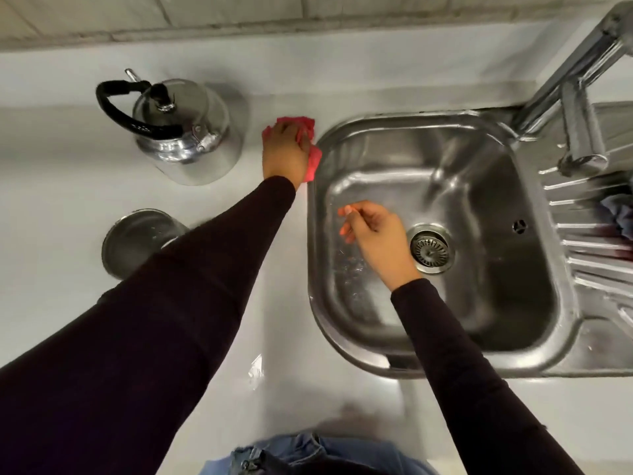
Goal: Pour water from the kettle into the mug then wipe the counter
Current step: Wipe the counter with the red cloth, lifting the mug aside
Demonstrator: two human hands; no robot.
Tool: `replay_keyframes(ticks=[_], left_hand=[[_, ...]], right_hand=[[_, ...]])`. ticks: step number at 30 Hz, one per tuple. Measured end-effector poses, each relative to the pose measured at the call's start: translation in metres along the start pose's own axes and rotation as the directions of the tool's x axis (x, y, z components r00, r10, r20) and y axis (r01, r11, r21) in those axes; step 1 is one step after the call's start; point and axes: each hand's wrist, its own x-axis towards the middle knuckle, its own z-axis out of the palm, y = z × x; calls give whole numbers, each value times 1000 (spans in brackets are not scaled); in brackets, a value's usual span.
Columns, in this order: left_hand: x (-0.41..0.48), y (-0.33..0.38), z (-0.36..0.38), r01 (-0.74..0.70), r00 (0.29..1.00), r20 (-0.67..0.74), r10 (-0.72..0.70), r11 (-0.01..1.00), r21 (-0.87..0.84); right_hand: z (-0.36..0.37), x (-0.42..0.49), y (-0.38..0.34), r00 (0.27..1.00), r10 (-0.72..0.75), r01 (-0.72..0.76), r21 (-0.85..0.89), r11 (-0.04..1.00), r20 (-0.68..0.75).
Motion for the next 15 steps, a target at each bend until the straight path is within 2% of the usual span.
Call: replay_keyframes(ticks=[5, 8, 10, 11, 13, 15], left_hand=[[44, -1, 9, 74, 995, 68, -75, 997, 31], [56, -3, 13, 31, 990, 134, -46, 993, 114], [59, -4, 14, 79, 978, 179, -108, 983, 163], [59, -4, 8, 147, 965, 196, -176, 977, 155], [58, 2, 0, 240, 956, 164, -244, 970, 42], [47, 15, -16, 279, 960, 92, -265, 939, -200]], right_hand=[[-3, 15, 2, 1000, 8, -9, 29, 1000, 14], [-2, 17, 2, 1000, 6, -6, 25, 1000, 26], [-1, 16, 2, 999, 3, -4, 24, 1000, 33], [1, 15, -1, 999, 1, -1, 15, 1000, 42], [3, 14, -4, 999, -5, 6, -13, 1000, 45], [6, 12, -9, 999, -29, 30, -26, 999, 45]])
